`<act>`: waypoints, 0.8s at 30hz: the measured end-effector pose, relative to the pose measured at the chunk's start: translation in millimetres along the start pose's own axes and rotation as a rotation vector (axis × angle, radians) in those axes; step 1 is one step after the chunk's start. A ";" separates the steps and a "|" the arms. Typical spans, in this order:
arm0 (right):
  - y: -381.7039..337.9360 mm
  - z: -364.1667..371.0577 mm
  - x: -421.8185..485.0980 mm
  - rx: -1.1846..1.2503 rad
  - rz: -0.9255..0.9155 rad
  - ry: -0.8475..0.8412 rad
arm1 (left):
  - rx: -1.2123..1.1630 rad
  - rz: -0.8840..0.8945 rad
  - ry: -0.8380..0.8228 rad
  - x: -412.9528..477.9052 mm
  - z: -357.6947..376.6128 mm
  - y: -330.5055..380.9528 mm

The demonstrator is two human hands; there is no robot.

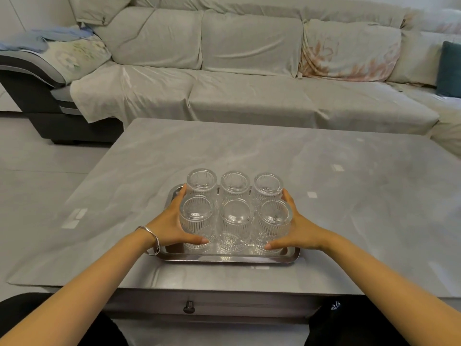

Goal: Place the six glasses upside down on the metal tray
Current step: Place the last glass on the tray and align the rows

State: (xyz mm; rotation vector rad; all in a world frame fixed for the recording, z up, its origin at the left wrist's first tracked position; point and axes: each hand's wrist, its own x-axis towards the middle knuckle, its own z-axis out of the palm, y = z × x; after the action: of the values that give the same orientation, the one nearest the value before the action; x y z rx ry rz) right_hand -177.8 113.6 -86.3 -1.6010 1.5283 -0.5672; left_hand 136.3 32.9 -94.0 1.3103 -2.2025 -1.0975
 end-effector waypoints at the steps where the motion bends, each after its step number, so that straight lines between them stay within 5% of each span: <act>1: -0.9 1.8 0.2 0.003 0.002 0.007 | 0.000 0.002 0.000 -0.4 -1.5 -0.2; 18: -4.4 25.1 3.3 -0.006 -0.036 0.116 | -0.005 -0.036 -0.066 -11.9 -20.3 -6.9; 24: -30.8 14.6 -10.3 -0.154 -0.292 0.348 | 0.071 0.129 0.189 -23.2 -31.3 16.9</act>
State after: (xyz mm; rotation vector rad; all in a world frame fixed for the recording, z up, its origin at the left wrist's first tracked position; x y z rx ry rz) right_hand -149.7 124.6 -67.4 -1.9380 1.6274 -0.9499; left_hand 158.0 43.5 -59.2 1.2263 -2.1679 -0.8204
